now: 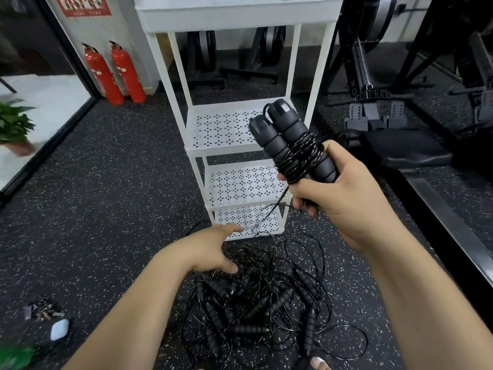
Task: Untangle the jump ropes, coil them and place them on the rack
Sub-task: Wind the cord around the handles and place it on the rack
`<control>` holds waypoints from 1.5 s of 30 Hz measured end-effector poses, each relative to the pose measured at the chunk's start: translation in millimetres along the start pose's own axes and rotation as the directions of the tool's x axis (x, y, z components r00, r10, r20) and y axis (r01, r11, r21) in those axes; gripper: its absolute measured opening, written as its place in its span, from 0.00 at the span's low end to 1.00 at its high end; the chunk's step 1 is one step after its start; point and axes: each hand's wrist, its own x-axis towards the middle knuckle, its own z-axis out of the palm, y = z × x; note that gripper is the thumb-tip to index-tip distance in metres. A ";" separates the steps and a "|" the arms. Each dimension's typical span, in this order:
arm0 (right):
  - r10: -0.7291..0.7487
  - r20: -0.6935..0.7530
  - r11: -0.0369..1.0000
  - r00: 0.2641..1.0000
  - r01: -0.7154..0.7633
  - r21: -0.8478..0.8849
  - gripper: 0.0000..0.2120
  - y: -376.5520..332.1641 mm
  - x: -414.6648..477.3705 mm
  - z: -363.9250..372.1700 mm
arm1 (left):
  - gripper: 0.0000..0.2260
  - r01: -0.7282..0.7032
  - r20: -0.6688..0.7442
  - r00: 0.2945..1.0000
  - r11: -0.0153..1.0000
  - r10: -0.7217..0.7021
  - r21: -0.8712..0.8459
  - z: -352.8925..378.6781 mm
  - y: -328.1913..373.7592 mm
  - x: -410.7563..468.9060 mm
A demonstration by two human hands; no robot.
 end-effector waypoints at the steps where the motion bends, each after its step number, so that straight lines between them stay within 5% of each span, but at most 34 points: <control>1: 0.008 0.006 1.000 1.000 -0.008 -0.011 0.14 1.5 0.6 0.3 | 0.39 -0.063 -0.041 0.997 0.997 0.061 -0.044 0.4 4.9 -2.9; 5: 0.050 0.015 0.998 0.999 -0.049 -0.040 0.15 8.6 1.6 4.5 | 0.30 -0.272 -0.404 0.899 0.937 0.167 -0.218 -0.5 37.5 -14.5; 7: 0.059 0.028 0.998 0.998 -0.058 -0.033 0.15 10.9 1.9 5.9 | 0.25 -0.374 -0.479 0.859 0.862 0.183 -0.343 -2.7 55.1 -21.7; 14: 0.087 0.085 0.996 0.993 -0.085 -0.019 0.16 17.9 3.1 13.2 | 0.07 -0.423 -0.361 0.900 0.693 0.246 -0.583 4.6 70.3 -31.6; 19: 0.115 0.087 0.993 0.990 -0.111 -0.046 0.15 20.0 3.9 10.0 | 0.12 -0.397 -0.340 0.910 0.737 0.238 -0.547 5.1 70.1 -34.6; 23: 0.108 0.054 0.994 0.993 -0.106 -0.040 0.15 23.7 5.6 8.4 | 0.13 -0.362 -0.283 0.931 0.674 0.231 -0.644 4.8 75.9 -36.5; 27: 0.103 0.055 0.992 0.993 -0.099 -0.079 0.17 30.9 8.9 8.1 | 0.03 -0.408 -0.235 0.912 0.692 0.335 -0.595 10.4 74.3 -34.6; 30: 0.153 0.096 0.979 0.984 -0.138 -0.151 0.24 33.5 9.2 -4.5 | 0.07 -0.347 -0.197 0.938 0.772 0.286 -0.532 8.7 69.0 -35.4; 33: 0.199 0.140 0.970 0.970 -0.175 -0.170 0.26 35.3 8.1 -14.9 | 0.10 -0.292 -0.217 0.948 0.911 0.234 -0.291 1.1 70.2 -40.7; 37: 0.176 0.122 0.906 0.977 -0.112 -0.409 0.25 42.2 9.0 -13.9 | 0.12 -0.287 -0.239 0.932 0.958 0.274 -0.021 -7.9 76.7 -49.4; 45: 0.241 0.278 0.770 0.930 -0.009 -0.638 0.12 47.9 10.1 -4.9 | 0.14 -0.335 -0.427 0.862 0.940 0.274 -0.071 -34.8 62.6 -58.1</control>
